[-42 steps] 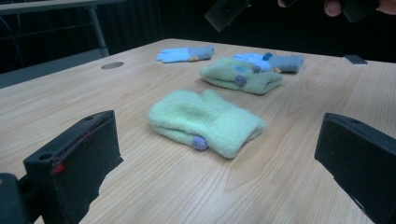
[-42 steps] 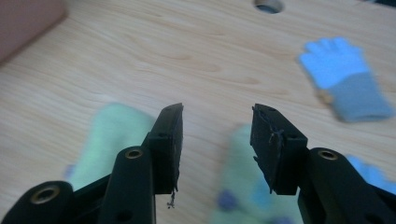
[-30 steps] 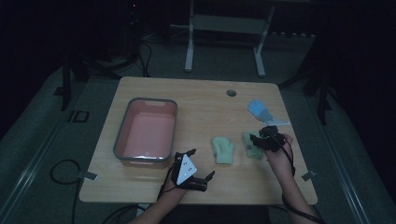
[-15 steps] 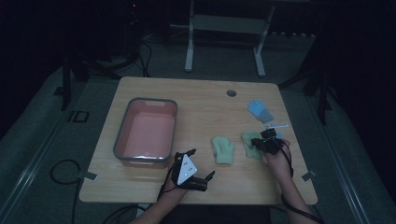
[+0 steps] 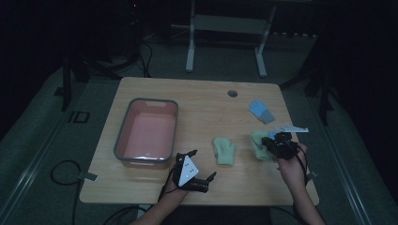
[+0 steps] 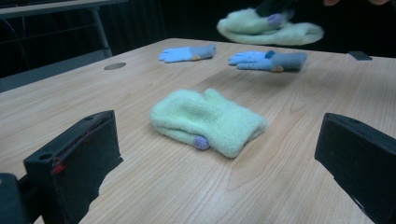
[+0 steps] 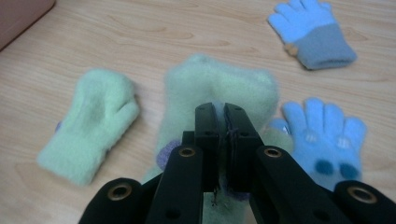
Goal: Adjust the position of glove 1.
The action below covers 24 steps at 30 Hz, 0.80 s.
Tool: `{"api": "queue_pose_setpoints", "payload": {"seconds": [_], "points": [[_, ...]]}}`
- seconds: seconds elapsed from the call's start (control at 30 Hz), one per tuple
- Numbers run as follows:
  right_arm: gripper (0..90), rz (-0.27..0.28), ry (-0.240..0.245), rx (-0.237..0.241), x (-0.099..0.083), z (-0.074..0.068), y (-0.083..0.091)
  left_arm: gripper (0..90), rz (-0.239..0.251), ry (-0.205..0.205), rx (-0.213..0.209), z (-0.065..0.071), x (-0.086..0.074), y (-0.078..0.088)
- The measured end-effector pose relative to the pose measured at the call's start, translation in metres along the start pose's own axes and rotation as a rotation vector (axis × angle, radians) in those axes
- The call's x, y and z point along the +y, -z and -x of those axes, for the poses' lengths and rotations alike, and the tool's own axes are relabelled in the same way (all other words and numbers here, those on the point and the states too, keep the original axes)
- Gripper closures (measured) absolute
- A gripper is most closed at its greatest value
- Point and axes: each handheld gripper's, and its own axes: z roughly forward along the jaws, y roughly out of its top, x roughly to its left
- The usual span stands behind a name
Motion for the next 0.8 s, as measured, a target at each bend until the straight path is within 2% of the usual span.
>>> {"api": "queue_pose_setpoints", "payload": {"seconds": [0.17, 0.27, 0.5, 0.6, 0.8], "points": [[85.3, -0.013, 0.002, 0.005, -0.009, 0.001, 0.002, 0.2, 0.000, 0.002, 0.000, 0.000, 0.000, 0.000], [85.3, -0.022, -0.019, 0.010, -0.023, -0.001, -0.003, 0.2, 0.000, 0.003, 0.001, 0.000, 0.000, 0.000], [85.1, -0.062, 0.018, -0.018, -0.041, -0.004, -0.026, 0.2, 0.001, 0.002, 0.000, 0.000, 0.000, 0.000], [84.4, -0.077, 0.017, -0.023, -0.044, -0.001, -0.038, 0.2, 0.000, 0.002, 0.000, 0.000, 0.000, 0.000], [81.8, -0.078, 0.007, -0.020, -0.048, 0.002, -0.049, 0.2, 0.000, 0.001, -0.001, 0.000, 0.000, 0.000]]}}
